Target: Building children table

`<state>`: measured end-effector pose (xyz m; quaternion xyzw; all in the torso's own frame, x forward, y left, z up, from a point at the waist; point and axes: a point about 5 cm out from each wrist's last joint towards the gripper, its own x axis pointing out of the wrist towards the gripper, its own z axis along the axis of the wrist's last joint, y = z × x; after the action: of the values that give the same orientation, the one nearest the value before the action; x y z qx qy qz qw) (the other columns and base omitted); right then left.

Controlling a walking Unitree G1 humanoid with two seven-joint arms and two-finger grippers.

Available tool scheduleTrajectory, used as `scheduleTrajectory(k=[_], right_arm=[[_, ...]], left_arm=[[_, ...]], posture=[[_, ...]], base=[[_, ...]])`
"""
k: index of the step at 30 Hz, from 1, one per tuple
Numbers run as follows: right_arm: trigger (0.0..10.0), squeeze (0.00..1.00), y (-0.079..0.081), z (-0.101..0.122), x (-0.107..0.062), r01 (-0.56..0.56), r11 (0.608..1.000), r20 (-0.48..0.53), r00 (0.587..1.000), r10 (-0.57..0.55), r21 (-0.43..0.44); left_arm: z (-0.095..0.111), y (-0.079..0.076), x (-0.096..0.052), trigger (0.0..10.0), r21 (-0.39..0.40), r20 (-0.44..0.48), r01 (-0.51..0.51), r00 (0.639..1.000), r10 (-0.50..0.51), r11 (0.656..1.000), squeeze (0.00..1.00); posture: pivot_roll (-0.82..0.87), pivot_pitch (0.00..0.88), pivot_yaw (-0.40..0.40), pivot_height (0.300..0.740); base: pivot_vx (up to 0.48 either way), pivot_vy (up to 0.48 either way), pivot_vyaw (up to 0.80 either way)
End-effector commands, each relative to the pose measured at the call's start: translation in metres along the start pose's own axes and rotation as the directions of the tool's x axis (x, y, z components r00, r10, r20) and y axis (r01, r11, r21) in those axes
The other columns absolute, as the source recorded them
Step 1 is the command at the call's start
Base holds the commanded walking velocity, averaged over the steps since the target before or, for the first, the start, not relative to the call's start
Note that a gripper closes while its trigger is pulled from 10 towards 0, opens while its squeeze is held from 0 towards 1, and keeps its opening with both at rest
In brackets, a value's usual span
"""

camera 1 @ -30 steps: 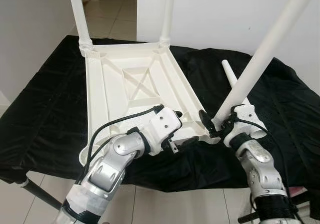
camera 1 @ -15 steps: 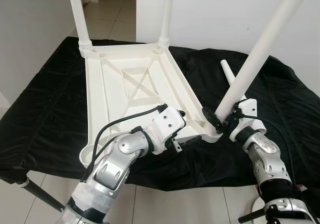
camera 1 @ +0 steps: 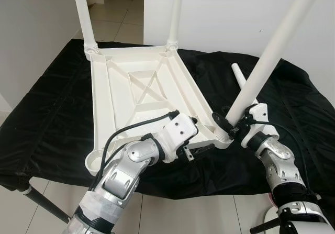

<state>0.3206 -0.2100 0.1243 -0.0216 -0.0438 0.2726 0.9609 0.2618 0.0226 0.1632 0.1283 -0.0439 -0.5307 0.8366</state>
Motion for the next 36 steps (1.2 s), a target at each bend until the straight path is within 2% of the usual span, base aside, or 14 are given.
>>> scheduleTrajectory(k=[1, 5, 7, 8, 13, 17, 18, 23, 24, 25, 26, 28, 31, 36], right_arm=[[10.0, 0.0, -0.003, -0.008, -0.002, 0.058, 0.997, -0.02, 0.998, -0.057, 0.057], [10.0, 0.0, 0.007, -0.011, 0.004, 0.103, 0.99, -0.029, 0.995, -0.101, 0.101], [10.0, 0.0, 0.011, -0.014, 0.006, 0.13, 0.988, -0.05, 0.991, -0.126, 0.089], [10.0, 0.0, 0.014, -0.017, 0.008, 0.203, 0.976, -0.073, 0.978, -0.198, 0.074], [10.0, 0.0, 0.019, -0.015, 0.011, 0.284, 0.953, -0.093, 0.957, -0.276, 0.101], [10.0, 0.0, 0.023, -0.014, 0.013, 0.416, 0.9, -0.119, 0.907, -0.403, 0.127], [10.0, 0.0, 0.023, -0.014, 0.013, 0.416, 0.9, -0.119, 0.907, -0.403, 0.127], [10.0, 0.0, 0.048, -0.007, 0.014, 0.545, 0.822, -0.112, 0.838, -0.533, 0.165], [10.0, 0.0, 0.048, -0.007, 0.014, 0.545, 0.822, -0.112, 0.838, -0.533, 0.165], [10.0, 0.0, 0.052, -0.006, 0.014, 0.571, 0.803, -0.115, 0.821, -0.56, 0.17], [10.0, 0.0, 0.069, -0.007, 0.014, 0.633, 0.748, -0.142, 0.774, -0.617, 0.2], [10.0, 0.0, 0.073, -0.008, 0.015, 0.647, 0.732, -0.152, 0.762, -0.629, 0.215], [10.0, 0.0, 0.084, -0.008, 0.018, 0.631, 0.743, -0.176, 0.776, -0.606, 0.225], [10.0, 0.0, 0.081, -0.007, 0.016, 0.644, 0.735, -0.181, 0.765, -0.618, 0.214]], left_arm=[[0.003, 0.004, 0.002, 10.0, 0.017, 0.011, -0.066, 0.998, 0.066, 0.998, 0.0], [0.003, 0.003, 0.002, 10.0, 0.016, 0.012, -0.064, 0.998, 0.064, 0.998, 0.0], [0.003, 0.003, 0.002, 10.0, 0.016, 0.011, -0.063, 0.998, 0.063, 0.998, 0.0], [0.003, 0.003, 0.002, 10.0, 0.015, 0.01, -0.062, 0.998, 0.062, 0.998, 0.0], [0.003, 0.002, 0.002, 10.0, 0.014, 0.011, -0.058, 0.998, 0.057, 0.998, 0.0], [0.002, 0.0, 0.003, 10.0, 0.019, 0.013, -0.053, 0.999, 0.053, 0.998, 0.0], [0.002, 0.0, 0.003, 10.0, 0.019, 0.013, -0.053, 0.999, 0.053, 0.998, 0.0], [0.002, 0.002, 0.002, 10.0, 0.022, 0.015, -0.064, 0.998, 0.064, 0.998, 0.0], [0.002, 0.002, 0.002, 10.0, 0.022, 0.015, -0.064, 0.998, 0.064, 0.998, 0.0], [0.002, 0.002, 0.002, 10.0, 0.021, 0.016, -0.067, 0.998, 0.067, 0.998, 0.0], [0.002, 0.005, 0.001, 10.0, 0.032, 0.013, -0.08, 0.997, 0.08, 0.996, 0.0], [0.002, 0.006, 0.001, 10.0, 0.037, 0.012, -0.084, 0.996, 0.083, 0.996, 0.0], [0.001, 0.011, -0.001, 10.0, 0.047, 0.008, -0.091, 0.996, 0.091, 0.995, 0.0], [0.0, 0.015, -0.003, 10.0, 0.054, 0.003, -0.099, 0.995, 0.098, 0.994, 0.0]], posture=[[-0.01, 0.0, -0.061, 0.74], [-0.01, 0.0, -0.059, 0.74], [-0.01, 0.0, -0.058, 0.74], [-0.01, 0.0, -0.061, 0.74], [-0.02, 0.0, -0.064, 0.74], [-0.02, 0.0, -0.064, 0.74], [-0.02, 0.0, -0.064, 0.74], [-0.02, 0.0, -0.072, 0.74], [-0.02, 0.0, -0.072, 0.74], [-0.02, 0.0, -0.072, 0.74], [-0.02, 0.0, -0.078, 0.74], [-0.02, 0.0, -0.078, 0.74], [-0.01, 0.0, -0.078, 0.74], [-0.01, 0.0, -0.078, 0.74]], base=[[0.0, 0.0, 0.0], [0.0, 0.0, 0.0], [0.0, 0.0, 0.0], [0.0, 0.0, 0.0], [0.0, 0.0, 0.0], [0.0, 0.0, 0.0], [0.0, 0.0, 0.0], [0.0, 0.0, 0.0], [0.0, 0.0, 0.0], [0.0, 0.0, 0.0], [0.0, 0.0, 0.0], [0.0, 0.0, 0.0], [0.0, 0.0, 0.0], [0.0, 0.0, 0.0]])
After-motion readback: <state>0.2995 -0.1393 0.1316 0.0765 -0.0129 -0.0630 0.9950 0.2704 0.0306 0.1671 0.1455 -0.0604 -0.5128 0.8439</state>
